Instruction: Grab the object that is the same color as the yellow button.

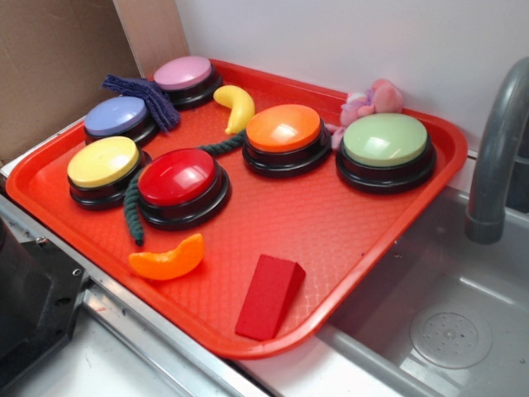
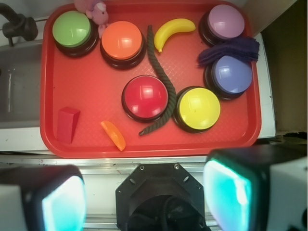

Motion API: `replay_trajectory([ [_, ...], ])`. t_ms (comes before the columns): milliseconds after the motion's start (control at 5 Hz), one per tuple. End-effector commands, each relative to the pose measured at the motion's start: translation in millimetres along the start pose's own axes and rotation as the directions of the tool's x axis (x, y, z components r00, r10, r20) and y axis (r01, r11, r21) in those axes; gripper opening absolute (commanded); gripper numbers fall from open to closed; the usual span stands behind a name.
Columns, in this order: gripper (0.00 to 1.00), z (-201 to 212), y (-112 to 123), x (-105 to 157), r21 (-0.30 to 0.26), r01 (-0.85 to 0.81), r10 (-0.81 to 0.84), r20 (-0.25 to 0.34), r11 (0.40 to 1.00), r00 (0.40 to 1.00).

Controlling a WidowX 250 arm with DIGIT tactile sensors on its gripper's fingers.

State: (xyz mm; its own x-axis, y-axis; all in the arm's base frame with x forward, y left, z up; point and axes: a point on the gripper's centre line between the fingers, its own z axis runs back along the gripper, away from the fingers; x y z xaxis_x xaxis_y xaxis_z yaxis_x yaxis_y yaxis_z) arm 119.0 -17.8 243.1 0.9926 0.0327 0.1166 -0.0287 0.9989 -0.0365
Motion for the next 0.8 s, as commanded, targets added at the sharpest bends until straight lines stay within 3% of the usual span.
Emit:
replay_trajectory([
  [0,1.00,0.0,0.0,0.0,0.000,0.000,0.000,0.000,1.000,1.000],
  [200,1.00,-9.3,-7.1,18.2,-0.054,-0.077,0.078,0.020,0.996,0.997],
  [400,1.00,-26.4,-9.9,47.1,-0.072,-0.137,0.142,0.058,0.988,0.988],
  [600,1.00,-41.5,-4.4,77.5,-0.120,-0.276,0.284,0.055,0.954,0.957],
])
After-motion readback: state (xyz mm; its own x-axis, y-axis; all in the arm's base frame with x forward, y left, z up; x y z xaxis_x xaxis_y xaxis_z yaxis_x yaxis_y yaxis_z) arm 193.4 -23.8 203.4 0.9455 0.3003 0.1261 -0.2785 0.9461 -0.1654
